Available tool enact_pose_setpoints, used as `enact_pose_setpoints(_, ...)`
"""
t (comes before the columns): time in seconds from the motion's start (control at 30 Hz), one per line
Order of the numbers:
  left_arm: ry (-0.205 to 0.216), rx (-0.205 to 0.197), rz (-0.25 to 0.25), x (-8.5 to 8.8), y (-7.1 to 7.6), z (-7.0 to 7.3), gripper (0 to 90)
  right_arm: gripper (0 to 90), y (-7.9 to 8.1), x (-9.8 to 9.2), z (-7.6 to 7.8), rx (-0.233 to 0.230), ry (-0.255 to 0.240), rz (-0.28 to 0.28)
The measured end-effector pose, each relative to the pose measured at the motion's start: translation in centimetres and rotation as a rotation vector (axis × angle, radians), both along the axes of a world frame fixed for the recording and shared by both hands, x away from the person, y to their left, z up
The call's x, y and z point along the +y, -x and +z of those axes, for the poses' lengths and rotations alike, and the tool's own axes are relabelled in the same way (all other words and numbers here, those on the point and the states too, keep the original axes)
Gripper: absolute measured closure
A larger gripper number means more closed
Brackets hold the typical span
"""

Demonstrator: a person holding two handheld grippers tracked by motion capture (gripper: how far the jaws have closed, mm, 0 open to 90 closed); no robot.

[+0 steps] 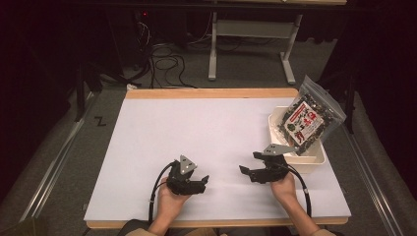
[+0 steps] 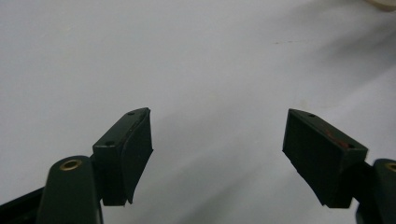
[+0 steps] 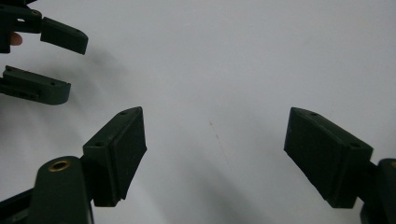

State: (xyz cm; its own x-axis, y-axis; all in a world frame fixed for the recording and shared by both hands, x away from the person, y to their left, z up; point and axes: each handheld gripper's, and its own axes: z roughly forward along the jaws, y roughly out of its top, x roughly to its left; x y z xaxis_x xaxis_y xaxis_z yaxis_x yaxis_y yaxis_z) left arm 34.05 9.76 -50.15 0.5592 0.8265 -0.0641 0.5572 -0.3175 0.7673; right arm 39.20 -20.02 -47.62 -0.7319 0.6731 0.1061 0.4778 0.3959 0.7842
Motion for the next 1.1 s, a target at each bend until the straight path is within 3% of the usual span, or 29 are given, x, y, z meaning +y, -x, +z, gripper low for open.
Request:
enact_pose_setpoints(0.27, 0.000, 0.007, -0.001, 0.0, -0.1, -0.1, 24.7, 23.4, -0.8, -0.3, -0.6, 0.023, 0.014, -0.017)
enact_pose_setpoints(0.43, 0.014, 0.012, 0.006, 0.1, -0.2, -0.2, 24.7, 22.1, 0.0, -0.5, -1.1, 0.012, -0.019, -0.006)
enact_pose_setpoints(0.63, 0.014, 0.016, 0.001, 0.1, -0.1, -0.1, 24.7, 22.1, 0.6, -1.0, -1.9, 0.031, -0.033, -0.013)
enact_pose_setpoints(0.7, 0.014, 0.021, -0.001, 0.1, -0.1, -0.1, 24.6, 22.1, 0.8, -1.2, -2.3, 0.040, -0.012, -0.002)
enact_pose_setpoints(0.8, 0.003, 0.023, 0.002, 0.1, -0.2, -0.2, 24.5, 22.3, 1.2, -1.3, -2.9, 0.058, -0.027, 0.006)
enact_pose_setpoints(1.1, 0.002, 0.026, 0.000, 0.2, -0.3, -0.2, 24.5, 22.4, 1.1, -0.9, -3.5, 0.072, -0.012, 0.015)
